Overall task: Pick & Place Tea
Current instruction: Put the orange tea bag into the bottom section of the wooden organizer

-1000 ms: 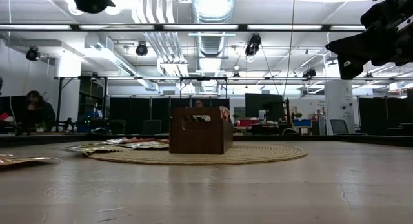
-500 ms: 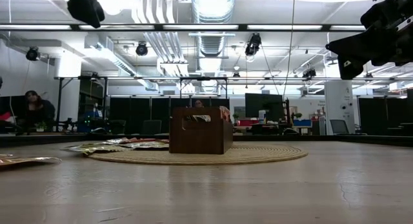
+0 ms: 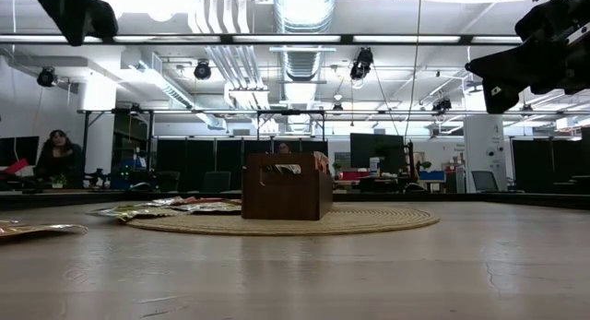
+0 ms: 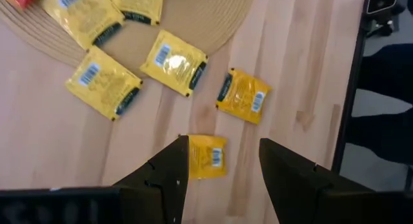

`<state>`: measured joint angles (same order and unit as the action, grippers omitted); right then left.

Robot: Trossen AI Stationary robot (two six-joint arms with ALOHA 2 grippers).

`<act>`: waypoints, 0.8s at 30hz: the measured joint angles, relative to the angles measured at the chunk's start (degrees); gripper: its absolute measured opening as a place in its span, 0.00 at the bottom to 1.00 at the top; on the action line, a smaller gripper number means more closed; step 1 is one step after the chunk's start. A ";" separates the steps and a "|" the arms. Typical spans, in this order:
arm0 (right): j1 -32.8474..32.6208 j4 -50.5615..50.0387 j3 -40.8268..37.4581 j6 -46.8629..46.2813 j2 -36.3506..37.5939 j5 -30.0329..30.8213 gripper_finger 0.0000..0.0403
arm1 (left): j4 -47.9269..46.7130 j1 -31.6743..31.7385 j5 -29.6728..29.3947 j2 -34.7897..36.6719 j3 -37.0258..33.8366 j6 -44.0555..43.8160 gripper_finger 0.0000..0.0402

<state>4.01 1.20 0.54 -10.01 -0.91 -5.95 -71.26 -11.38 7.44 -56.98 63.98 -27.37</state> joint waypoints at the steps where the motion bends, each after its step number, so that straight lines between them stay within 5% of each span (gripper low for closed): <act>1: 0.00 -0.01 0.00 0.06 0.00 0.01 0.02 | 0.11 -0.31 0.00 -0.31 -0.22 -0.84 0.45; 24: 0.00 0.01 0.02 -0.03 0.00 0.01 0.02 | 4.24 -1.34 0.22 -3.25 -11.84 -9.24 0.45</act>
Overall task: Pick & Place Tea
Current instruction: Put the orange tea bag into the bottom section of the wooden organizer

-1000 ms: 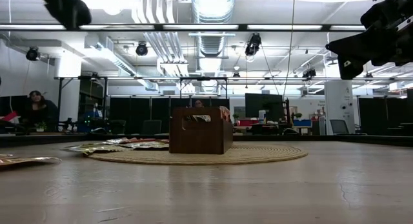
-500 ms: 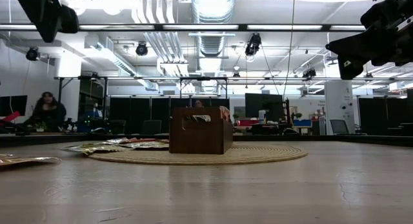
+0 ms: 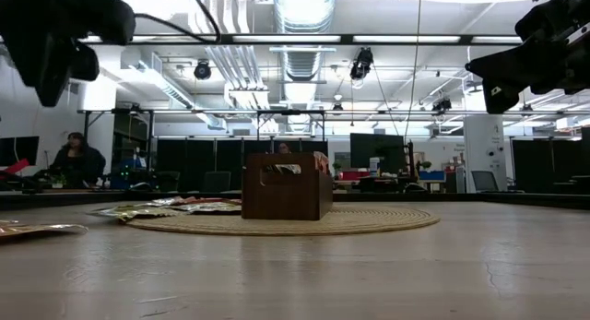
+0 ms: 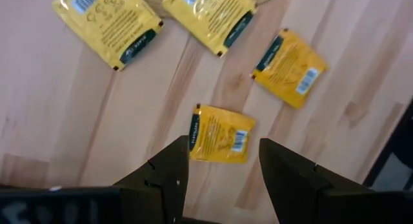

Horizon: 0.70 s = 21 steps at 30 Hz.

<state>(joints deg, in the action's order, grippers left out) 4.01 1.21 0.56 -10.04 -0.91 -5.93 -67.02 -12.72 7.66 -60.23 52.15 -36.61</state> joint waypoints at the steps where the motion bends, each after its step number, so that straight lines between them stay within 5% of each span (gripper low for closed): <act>1: -0.02 -0.02 0.00 0.10 0.02 -0.02 0.02 | 0.02 -0.30 -0.02 0.00 -0.60 -0.03 0.45; 9: -0.02 -0.02 0.00 -0.02 0.02 0.00 0.02 | 3.00 -4.40 -0.70 -0.12 -3.33 -5.18 0.46; 21: -0.01 -0.02 0.00 0.08 0.01 -0.01 0.02 | 3.65 -8.33 -0.76 -0.33 -6.49 -8.53 0.65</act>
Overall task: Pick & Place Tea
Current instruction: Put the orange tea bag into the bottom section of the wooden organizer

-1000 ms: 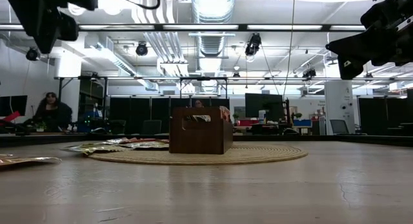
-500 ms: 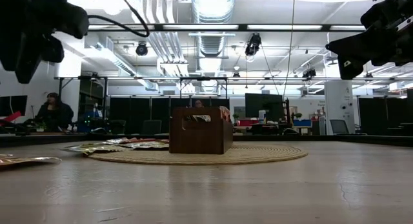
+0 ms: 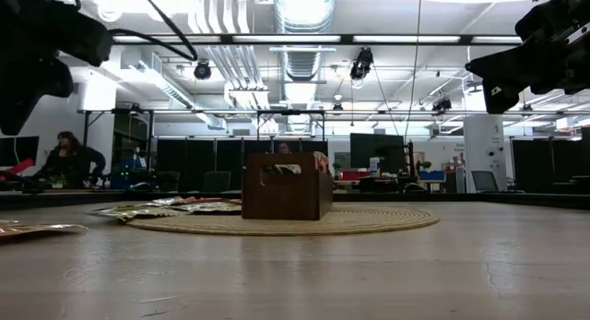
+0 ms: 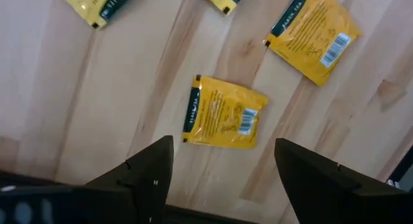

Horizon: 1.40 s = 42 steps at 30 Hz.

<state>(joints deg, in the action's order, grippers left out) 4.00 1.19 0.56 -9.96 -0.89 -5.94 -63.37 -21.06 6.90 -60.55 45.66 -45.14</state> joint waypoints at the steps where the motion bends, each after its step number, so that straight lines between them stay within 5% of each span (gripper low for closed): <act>1: -0.01 0.00 -0.02 -0.07 -0.01 0.01 0.02 | 0.58 -0.52 -0.04 0.00 -0.40 -0.36 0.66; 13: -0.01 0.00 0.00 0.00 0.00 0.01 0.02 | 7.08 -9.60 -12.58 -1.63 -4.50 -3.11 0.66; 24: -0.01 0.00 0.00 -0.02 -0.01 0.01 0.02 | 12.40 -11.21 -12.33 -4.56 -10.50 -12.38 0.66; 42: 0.00 0.00 0.00 0.02 -0.01 -0.01 0.02 | 19.25 -11.30 -10.27 -10.01 -12.90 -12.39 0.66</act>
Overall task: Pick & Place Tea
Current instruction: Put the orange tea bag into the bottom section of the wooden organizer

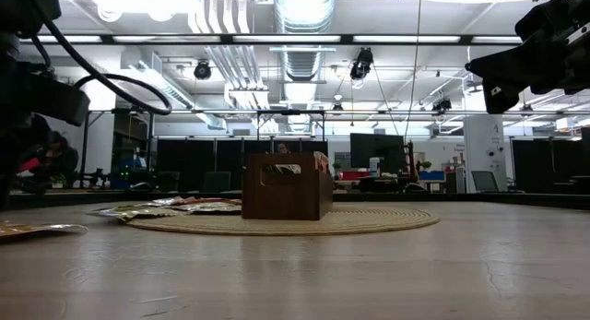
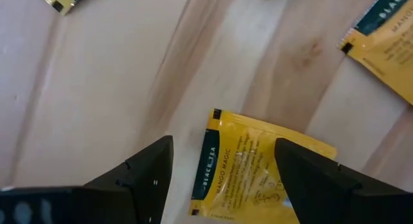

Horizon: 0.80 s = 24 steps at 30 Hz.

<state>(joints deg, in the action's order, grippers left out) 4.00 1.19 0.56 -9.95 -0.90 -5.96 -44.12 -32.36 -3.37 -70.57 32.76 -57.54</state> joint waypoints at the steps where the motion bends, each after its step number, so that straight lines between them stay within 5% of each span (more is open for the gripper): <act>1: 0.00 0.00 -0.01 -0.03 0.01 0.00 0.02 | -0.05 0.00 0.35 0.10 0.10 0.01 0.66; 24: -0.01 0.01 -0.01 -0.04 0.01 0.01 0.02 | -6.39 0.00 4.88 0.44 2.99 3.92 0.66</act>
<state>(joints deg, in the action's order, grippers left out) 3.99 1.20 0.55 -9.99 -0.89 -5.95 -50.50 -32.36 1.51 -70.13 35.74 -53.62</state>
